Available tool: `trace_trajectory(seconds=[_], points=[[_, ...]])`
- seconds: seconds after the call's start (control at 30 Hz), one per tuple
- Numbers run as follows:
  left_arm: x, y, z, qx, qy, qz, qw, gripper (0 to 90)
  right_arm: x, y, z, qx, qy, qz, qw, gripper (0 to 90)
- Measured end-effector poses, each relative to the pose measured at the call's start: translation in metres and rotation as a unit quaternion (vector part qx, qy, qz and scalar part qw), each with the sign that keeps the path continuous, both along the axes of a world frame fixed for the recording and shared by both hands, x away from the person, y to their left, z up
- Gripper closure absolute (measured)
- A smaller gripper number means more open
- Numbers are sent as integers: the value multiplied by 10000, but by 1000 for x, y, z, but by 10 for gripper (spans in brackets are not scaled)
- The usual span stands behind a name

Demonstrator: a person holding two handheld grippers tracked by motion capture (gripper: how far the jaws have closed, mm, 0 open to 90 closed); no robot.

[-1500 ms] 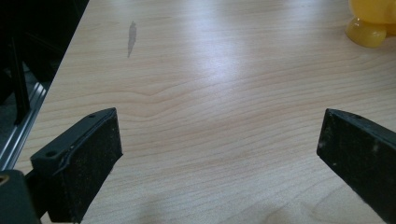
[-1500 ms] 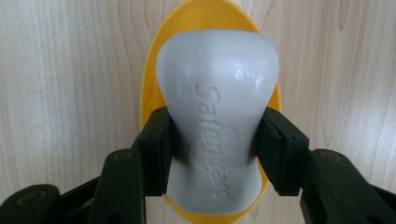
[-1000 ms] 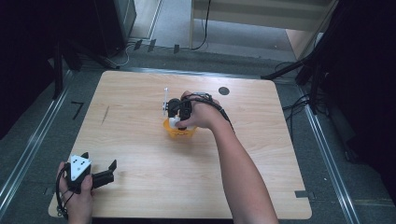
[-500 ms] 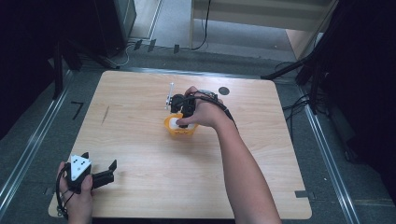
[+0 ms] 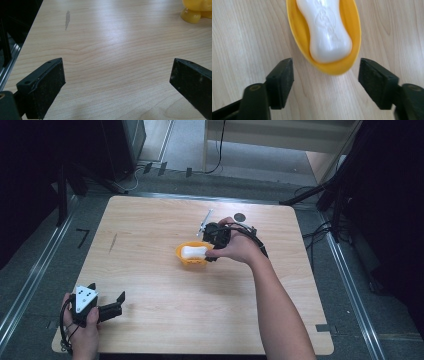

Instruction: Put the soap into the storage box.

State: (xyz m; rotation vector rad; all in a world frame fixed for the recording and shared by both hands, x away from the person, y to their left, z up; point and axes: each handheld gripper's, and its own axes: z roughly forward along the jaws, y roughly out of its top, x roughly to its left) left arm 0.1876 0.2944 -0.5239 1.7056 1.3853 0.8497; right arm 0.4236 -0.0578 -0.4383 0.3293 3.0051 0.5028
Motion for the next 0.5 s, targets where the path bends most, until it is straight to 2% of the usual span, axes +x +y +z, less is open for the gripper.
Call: trace_trajectory(seconds=[0.1,0.33,0.5], points=[[0,0,0,-5,29,-13,10000,1,-3,-7,-1,2,60,-85,9999,194],[2,2,0,-107,67,-29,9999,1,-11,-23,-8,118,224,-279,9993,114],[3,4,0,-157,93,-58,9998,1,-16,-34,-17,142,208,-495,9985,18]])
